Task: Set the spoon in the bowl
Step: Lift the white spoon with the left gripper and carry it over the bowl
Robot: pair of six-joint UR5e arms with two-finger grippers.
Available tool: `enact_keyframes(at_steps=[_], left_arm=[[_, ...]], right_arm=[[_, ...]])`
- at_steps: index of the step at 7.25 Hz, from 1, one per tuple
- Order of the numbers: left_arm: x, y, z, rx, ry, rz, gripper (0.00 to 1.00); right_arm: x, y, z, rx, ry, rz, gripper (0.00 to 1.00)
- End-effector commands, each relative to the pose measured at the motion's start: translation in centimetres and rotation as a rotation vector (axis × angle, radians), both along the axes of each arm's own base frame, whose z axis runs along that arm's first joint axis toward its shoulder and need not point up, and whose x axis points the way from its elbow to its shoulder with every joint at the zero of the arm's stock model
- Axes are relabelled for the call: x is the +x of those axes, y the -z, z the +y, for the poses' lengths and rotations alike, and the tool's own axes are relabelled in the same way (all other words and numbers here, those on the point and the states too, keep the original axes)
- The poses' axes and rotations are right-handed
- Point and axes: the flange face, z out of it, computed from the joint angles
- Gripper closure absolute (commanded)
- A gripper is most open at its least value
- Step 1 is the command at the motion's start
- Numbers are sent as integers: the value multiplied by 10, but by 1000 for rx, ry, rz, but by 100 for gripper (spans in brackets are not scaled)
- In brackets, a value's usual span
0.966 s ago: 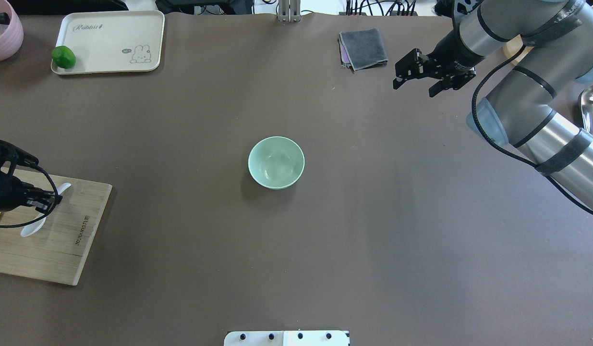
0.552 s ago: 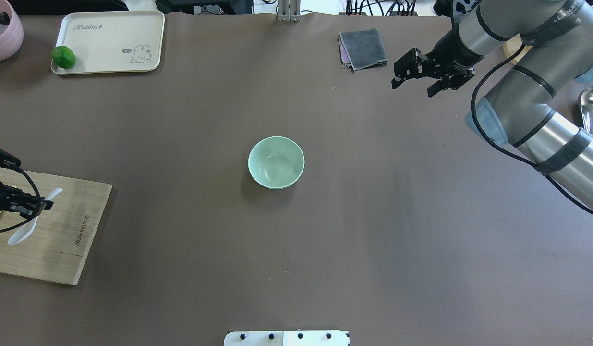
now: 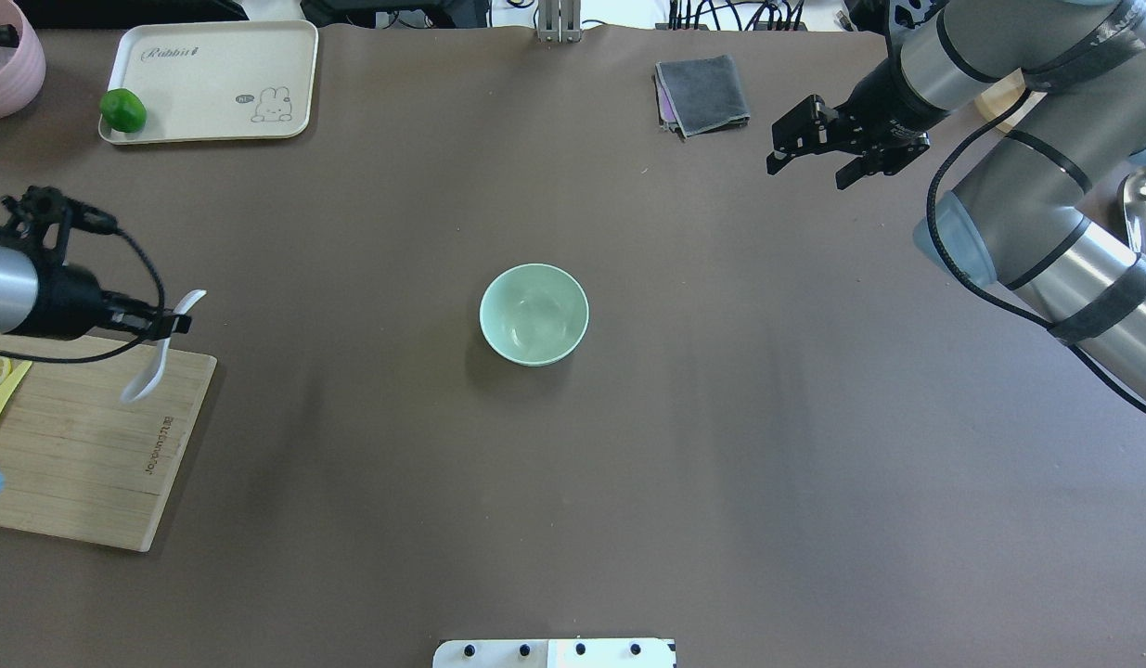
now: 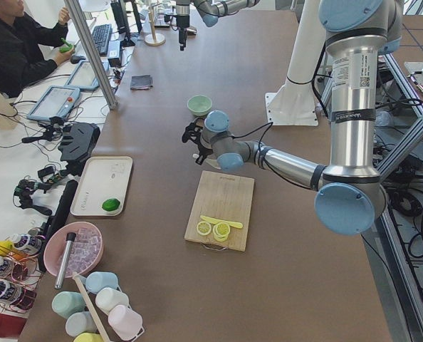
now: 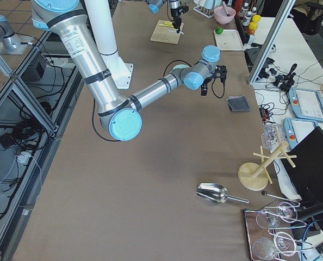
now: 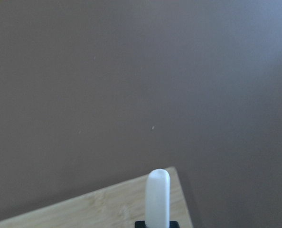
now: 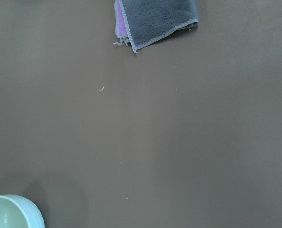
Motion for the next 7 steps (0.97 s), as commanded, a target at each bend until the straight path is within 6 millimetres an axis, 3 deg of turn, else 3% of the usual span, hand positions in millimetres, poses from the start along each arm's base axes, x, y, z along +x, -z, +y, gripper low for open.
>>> enact_keyframes(at_steps=[1, 2, 3, 4, 6, 7], left_arm=[[49, 125, -52, -110, 80, 74, 100], [66, 161, -62, -149, 97, 93, 100], [101, 180, -60, -152, 130, 101, 100], [141, 197, -50, -119, 146, 96, 100], [195, 222, -50, -170, 204, 111, 100], [225, 227, -35, -149, 229, 100, 100]], right_arm=[[14, -8, 8, 50, 7, 5, 0], [16, -9, 12, 67, 5, 9, 0], [18, -11, 10, 139, 14, 34, 0], [19, -25, 10, 194, 36, 64, 0], [23, -45, 6, 222, 44, 106, 0], [25, -47, 4, 219, 40, 110, 0]])
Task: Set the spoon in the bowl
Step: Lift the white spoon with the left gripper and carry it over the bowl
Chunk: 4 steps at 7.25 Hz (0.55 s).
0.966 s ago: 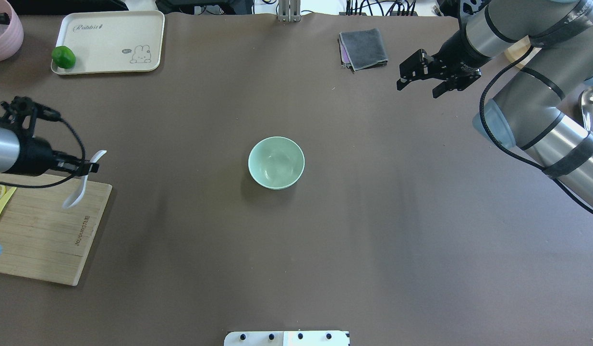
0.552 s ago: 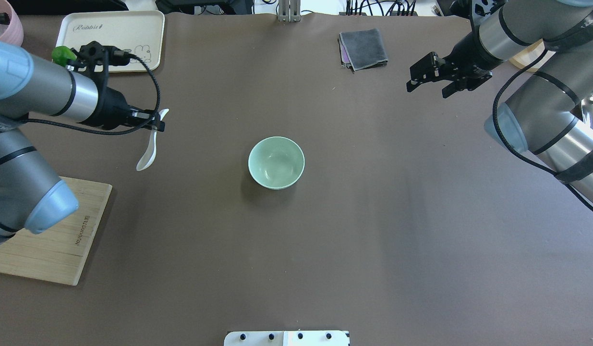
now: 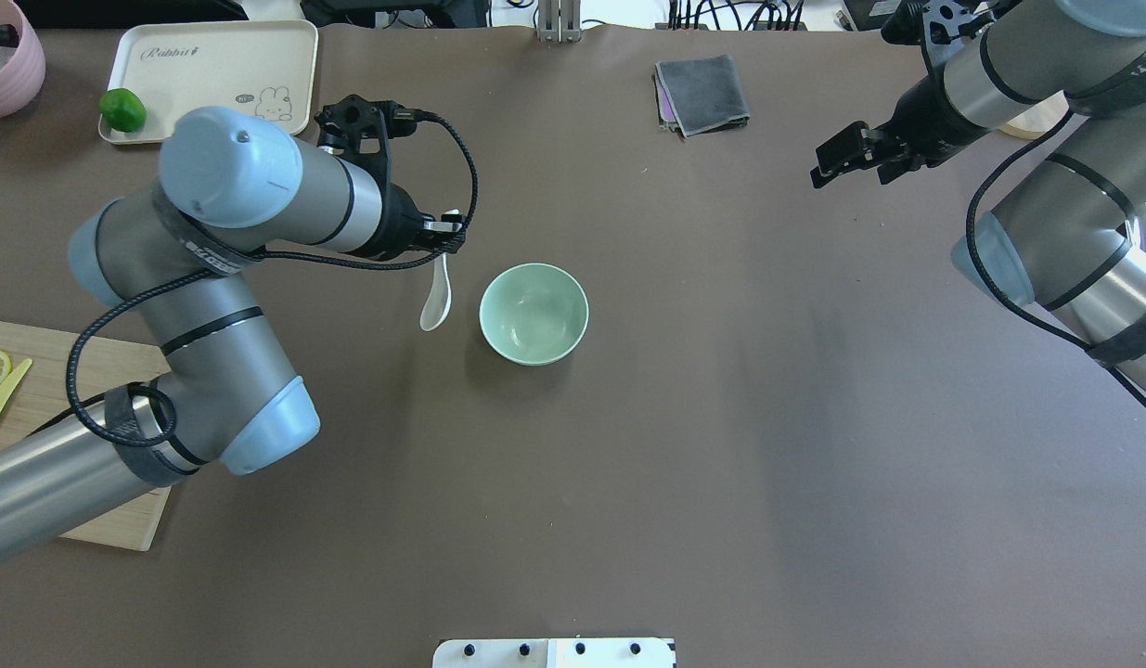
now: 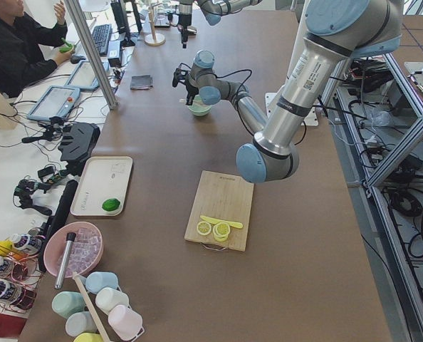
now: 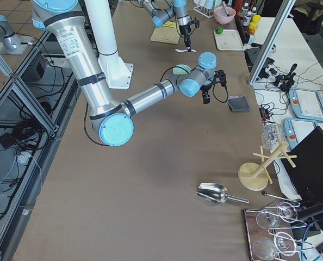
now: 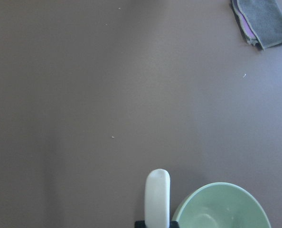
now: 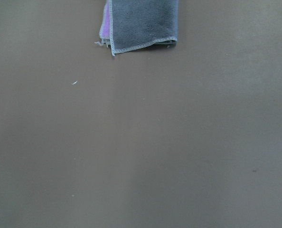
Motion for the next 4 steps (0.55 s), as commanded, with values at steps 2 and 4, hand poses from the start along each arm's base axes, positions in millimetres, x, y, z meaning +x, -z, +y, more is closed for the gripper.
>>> enact_keyframes(at_steps=[2, 4], left_arm=[[75, 24, 6, -40, 63, -6, 100], [97, 27, 12, -33, 89, -16, 100]], right_arm=[[5, -4, -3, 4, -6, 8, 0], [11, -4, -6, -1, -15, 8, 0]])
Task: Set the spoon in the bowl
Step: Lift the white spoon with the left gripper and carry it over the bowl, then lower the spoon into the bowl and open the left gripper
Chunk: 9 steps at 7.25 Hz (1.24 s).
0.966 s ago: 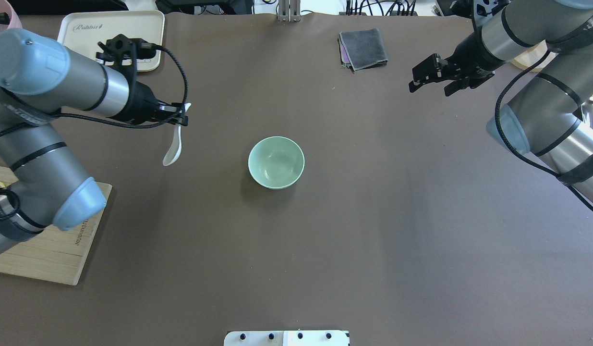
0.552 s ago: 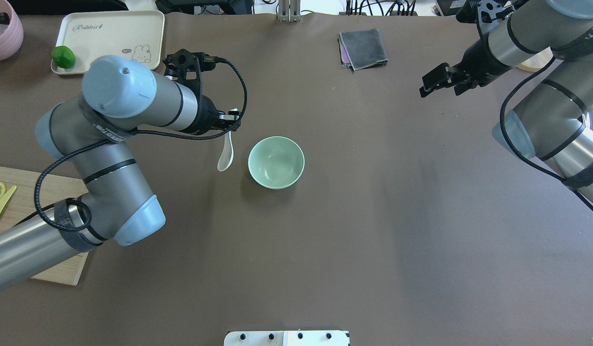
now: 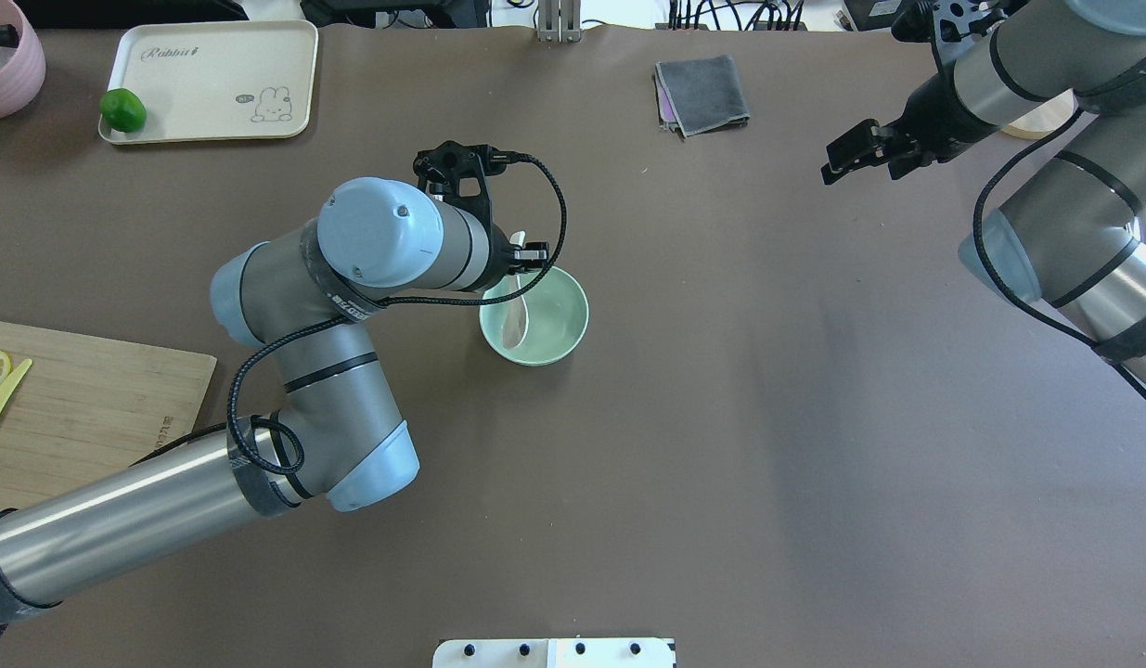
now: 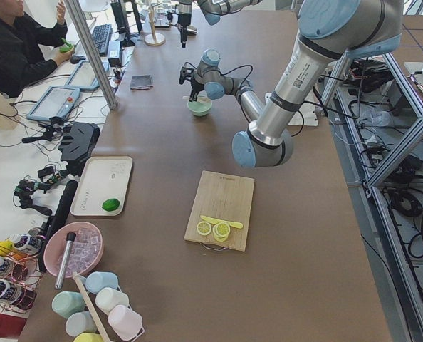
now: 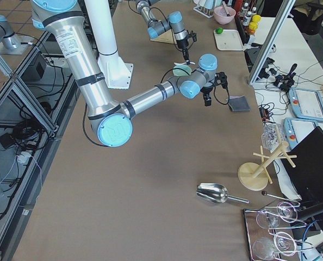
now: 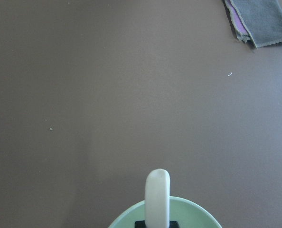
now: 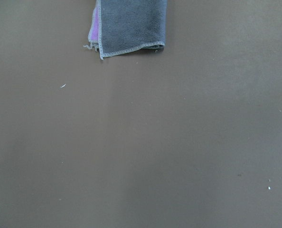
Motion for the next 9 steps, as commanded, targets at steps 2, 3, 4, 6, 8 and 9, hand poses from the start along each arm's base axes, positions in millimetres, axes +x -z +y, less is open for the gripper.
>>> enact_keyframes(at_steps=[2, 3, 4, 6, 8, 9], left_arm=[[18, 5, 1, 3, 11, -8, 93], [18, 4, 0, 0, 15, -13, 3], [14, 6, -2, 20, 51, -16, 2], [-33, 9, 8, 37, 63, -29, 2], [-126, -7, 11, 130, 38, -195, 2], [-153, -31, -2, 132, 38, -236, 2]], right_arm=[[3, -1, -2, -11, -3, 1, 0], [3, -1, -1, -14, -2, 2, 0], [4, -3, -1, -20, -1, 3, 0], [18, -12, -3, -68, -16, 40, 0], [68, -28, -20, -21, 18, 106, 0], [95, -41, -23, -18, 27, 141, 0]])
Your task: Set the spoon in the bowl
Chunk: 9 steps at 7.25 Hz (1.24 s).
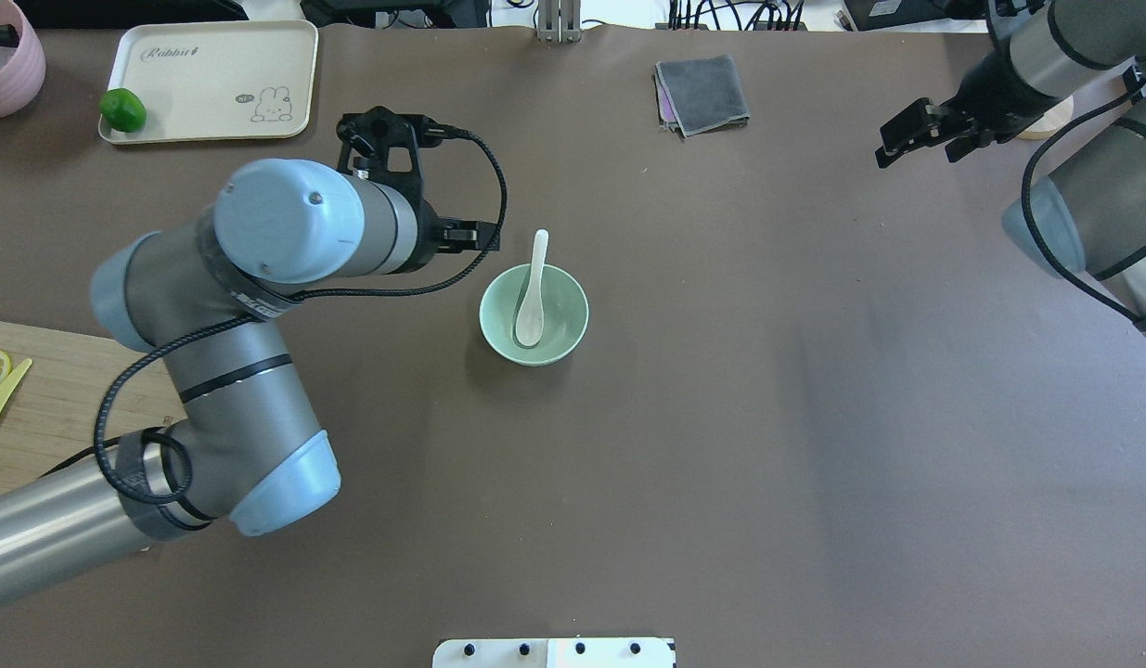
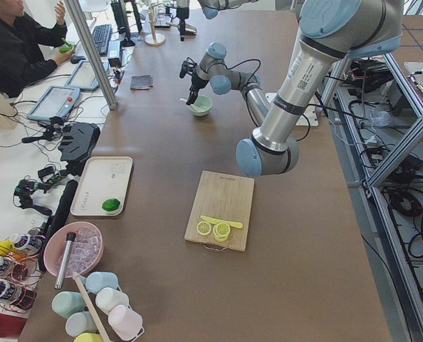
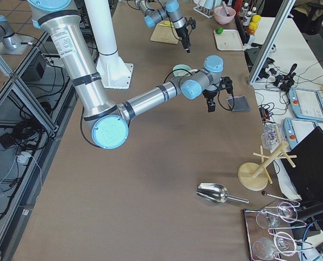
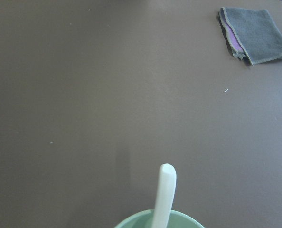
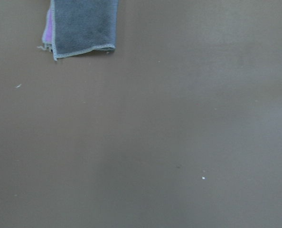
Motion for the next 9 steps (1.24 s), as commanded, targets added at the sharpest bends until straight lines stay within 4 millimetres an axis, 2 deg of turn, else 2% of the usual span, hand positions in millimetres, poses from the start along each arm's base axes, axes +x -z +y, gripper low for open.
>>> enact_keyframes(at_steps=[1, 2, 3, 4, 5, 6, 7, 8, 9], left_arm=[[-77, -45, -19, -4, -7, -55, 2], [-114, -69, -35, -47, -30, -57, 2], [-133, -107, -34, 20, -69, -105, 2], [-176, -156, -33, 40, -19, -94, 2], [-206, -202, -27, 59, 24, -70, 2], [-229, -230, -40, 67, 62, -59, 2], [-254, -249, -47, 22, 64, -56, 2], [-293, -254, -55, -2, 45, -28, 2], [-346, -292, -55, -66, -52, -10, 2]], right_arm=[[62, -46, -2, 35, 43, 76, 0], [89, -70, 1, -2, 22, 98, 0], [110, -101, 12, -62, -4, 115, 0], [143, -122, 24, -98, -49, 116, 0], [165, -142, 36, -131, -77, 120, 0], [190, -167, 54, -165, -105, 127, 0], [213, -197, 76, -154, -82, 144, 0], [230, -214, 91, -139, -63, 153, 0], [233, -217, 96, -141, -66, 153, 0]])
